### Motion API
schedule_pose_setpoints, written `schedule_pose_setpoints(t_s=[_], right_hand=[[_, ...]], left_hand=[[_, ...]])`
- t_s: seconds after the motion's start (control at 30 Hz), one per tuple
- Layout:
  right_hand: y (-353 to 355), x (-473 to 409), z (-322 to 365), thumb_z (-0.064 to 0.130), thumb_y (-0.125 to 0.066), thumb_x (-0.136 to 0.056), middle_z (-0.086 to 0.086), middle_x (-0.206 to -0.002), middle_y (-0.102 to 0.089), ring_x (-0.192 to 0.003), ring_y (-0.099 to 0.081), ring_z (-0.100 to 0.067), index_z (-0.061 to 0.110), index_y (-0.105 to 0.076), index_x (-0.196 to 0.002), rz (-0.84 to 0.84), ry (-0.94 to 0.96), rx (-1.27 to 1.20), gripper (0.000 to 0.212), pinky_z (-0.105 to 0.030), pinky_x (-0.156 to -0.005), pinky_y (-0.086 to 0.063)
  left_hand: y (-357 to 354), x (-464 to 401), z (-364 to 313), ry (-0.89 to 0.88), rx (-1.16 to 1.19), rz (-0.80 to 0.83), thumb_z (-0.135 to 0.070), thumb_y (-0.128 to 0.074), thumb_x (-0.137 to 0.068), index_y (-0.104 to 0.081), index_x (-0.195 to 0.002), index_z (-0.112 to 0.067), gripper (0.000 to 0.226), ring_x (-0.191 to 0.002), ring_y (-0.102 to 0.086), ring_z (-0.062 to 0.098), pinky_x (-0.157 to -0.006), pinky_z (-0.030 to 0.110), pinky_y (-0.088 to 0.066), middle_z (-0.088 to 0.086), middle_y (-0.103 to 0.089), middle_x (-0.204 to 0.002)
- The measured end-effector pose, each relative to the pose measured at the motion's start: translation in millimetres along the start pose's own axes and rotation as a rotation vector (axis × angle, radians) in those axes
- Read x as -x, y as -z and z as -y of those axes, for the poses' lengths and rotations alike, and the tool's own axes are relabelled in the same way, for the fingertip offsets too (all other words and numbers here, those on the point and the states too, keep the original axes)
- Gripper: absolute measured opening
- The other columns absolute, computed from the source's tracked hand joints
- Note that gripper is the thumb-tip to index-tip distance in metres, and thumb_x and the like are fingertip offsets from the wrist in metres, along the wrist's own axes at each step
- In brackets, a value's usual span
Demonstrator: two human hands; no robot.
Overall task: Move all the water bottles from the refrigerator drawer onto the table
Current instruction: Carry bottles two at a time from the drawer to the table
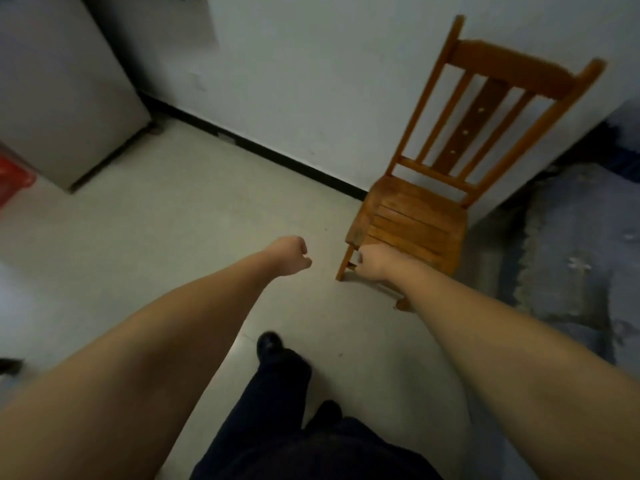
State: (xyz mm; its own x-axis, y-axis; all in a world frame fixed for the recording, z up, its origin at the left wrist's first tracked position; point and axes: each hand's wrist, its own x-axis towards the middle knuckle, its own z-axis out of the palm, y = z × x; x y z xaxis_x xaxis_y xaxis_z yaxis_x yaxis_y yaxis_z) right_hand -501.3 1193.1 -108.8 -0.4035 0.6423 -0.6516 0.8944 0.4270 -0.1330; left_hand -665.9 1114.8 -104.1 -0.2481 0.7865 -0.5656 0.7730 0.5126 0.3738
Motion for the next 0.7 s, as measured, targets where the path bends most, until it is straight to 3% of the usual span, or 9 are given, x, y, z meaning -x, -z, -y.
schedule_pose_setpoints(t_s=[0.2, 0.33, 0.4, 0.43, 0.5, 0.57, 0.6, 0.63, 0.7], right_hand=[[42.2, -71.7, 52.2, 0.019, -0.044, -0.096, -0.013, -0.117, -0.057, -0.107, -0.056, -0.027, 0.004, -0.053, -0.13, 0.052, 0.09, 0.083, 0.038, -0.025, -0.071, -0.042], [89.9, -129.3, 86.6, 0.018, -0.045, -0.095, -0.014, -0.128, -0.056, -0.114, -0.056, -0.03, 0.004, -0.055, -0.126, 0.011, 0.095, 0.088, 0.036, -0.03, -0.084, -0.045], [114.3, -154.7, 103.1, 0.017, -0.045, -0.095, -0.013, -0.099, -0.057, -0.088, -0.057, -0.025, 0.009, -0.059, -0.097, 0.001, 0.095, 0.113, 0.016, -0.028, -0.072, -0.044], [130.7, -170.8, 116.6, 0.016, -0.045, -0.094, -0.008, -0.079, -0.046, -0.069, -0.048, -0.019, 0.014, -0.048, -0.075, -0.032, 0.094, 0.098, 0.02, -0.024, -0.059, -0.037], [155.1, -192.9, 140.2, 0.016, -0.045, -0.095, -0.003, -0.068, -0.032, -0.063, -0.038, -0.02, 0.017, -0.032, -0.065, -0.063, 0.101, 0.081, 0.033, -0.025, -0.05, -0.024], [172.4, -208.3, 163.2, 0.017, -0.045, -0.096, -0.013, -0.09, -0.053, -0.088, -0.052, -0.028, 0.009, -0.054, -0.088, -0.037, 0.123, 0.103, 0.014, -0.027, -0.066, -0.037], [179.2, -220.8, 173.2, 0.018, -0.045, -0.096, -0.016, -0.112, -0.057, -0.105, -0.055, -0.031, 0.005, -0.057, -0.111, -0.032, 0.136, 0.102, 0.023, -0.029, -0.077, -0.042], [186.5, -227.4, 183.4, 0.019, -0.045, -0.097, -0.015, -0.129, -0.054, -0.117, -0.053, -0.031, 0.005, -0.052, -0.129, -0.035, 0.153, 0.106, 0.036, -0.031, -0.088, -0.044], [200.4, -243.1, 200.1, 0.021, -0.044, -0.098, -0.015, -0.141, -0.047, -0.126, -0.049, -0.03, 0.006, -0.043, -0.14, -0.023, 0.18, 0.106, 0.045, -0.034, -0.099, -0.041]], left_hand=[[47.9, -51.5, 50.1, 0.096, 0.004, -0.017, -0.025, -0.055, -0.093, -0.052, -0.13, -0.005, 0.042, -0.123, -0.051, 0.029, -0.097, 0.031, -0.041, 0.014, -0.054, -0.133], [104.1, -101.8, 74.7, 0.1, 0.013, -0.042, -0.026, -0.055, -0.093, -0.052, -0.13, -0.007, 0.042, -0.122, -0.051, 0.029, -0.098, 0.032, -0.041, 0.014, -0.054, -0.133], [138.1, -124.2, 84.0, 0.094, 0.016, -0.053, -0.027, -0.055, -0.093, -0.052, -0.131, -0.008, 0.042, -0.123, -0.051, 0.028, -0.098, 0.032, -0.041, 0.012, -0.054, -0.133], [160.2, -137.7, 91.5, 0.095, 0.01, -0.068, -0.028, -0.055, -0.093, -0.052, -0.13, -0.008, 0.042, -0.123, -0.051, 0.028, -0.098, 0.031, -0.041, 0.012, -0.055, -0.132], [193.8, -158.5, 104.5, 0.095, 0.009, -0.109, -0.029, -0.055, -0.093, -0.053, -0.13, -0.009, 0.042, -0.122, -0.051, 0.028, -0.098, 0.031, -0.041, 0.011, -0.056, -0.132], [218.8, -175.4, 118.4, 0.103, 0.018, -0.138, -0.029, -0.055, -0.093, -0.053, -0.129, -0.009, 0.042, -0.122, -0.051, 0.028, -0.098, 0.031, -0.041, 0.012, -0.056, -0.131], [229.1, -183.2, 125.1, 0.107, 0.022, -0.143, -0.029, -0.055, -0.093, -0.053, -0.13, -0.008, 0.042, -0.122, -0.051, 0.028, -0.097, 0.032, -0.041, 0.012, -0.056, -0.131], [237.0, -189.7, 129.7, 0.119, 0.026, -0.14, -0.028, -0.055, -0.093, -0.052, -0.13, -0.008, 0.042, -0.122, -0.051, 0.028, -0.097, 0.032, -0.041, 0.013, -0.056, -0.131], [250.2, -202.0, 137.8, 0.136, 0.038, -0.126, -0.028, -0.054, -0.094, -0.052, -0.131, -0.007, 0.042, -0.123, -0.051, 0.029, -0.098, 0.032, -0.041, 0.013, -0.055, -0.132]])
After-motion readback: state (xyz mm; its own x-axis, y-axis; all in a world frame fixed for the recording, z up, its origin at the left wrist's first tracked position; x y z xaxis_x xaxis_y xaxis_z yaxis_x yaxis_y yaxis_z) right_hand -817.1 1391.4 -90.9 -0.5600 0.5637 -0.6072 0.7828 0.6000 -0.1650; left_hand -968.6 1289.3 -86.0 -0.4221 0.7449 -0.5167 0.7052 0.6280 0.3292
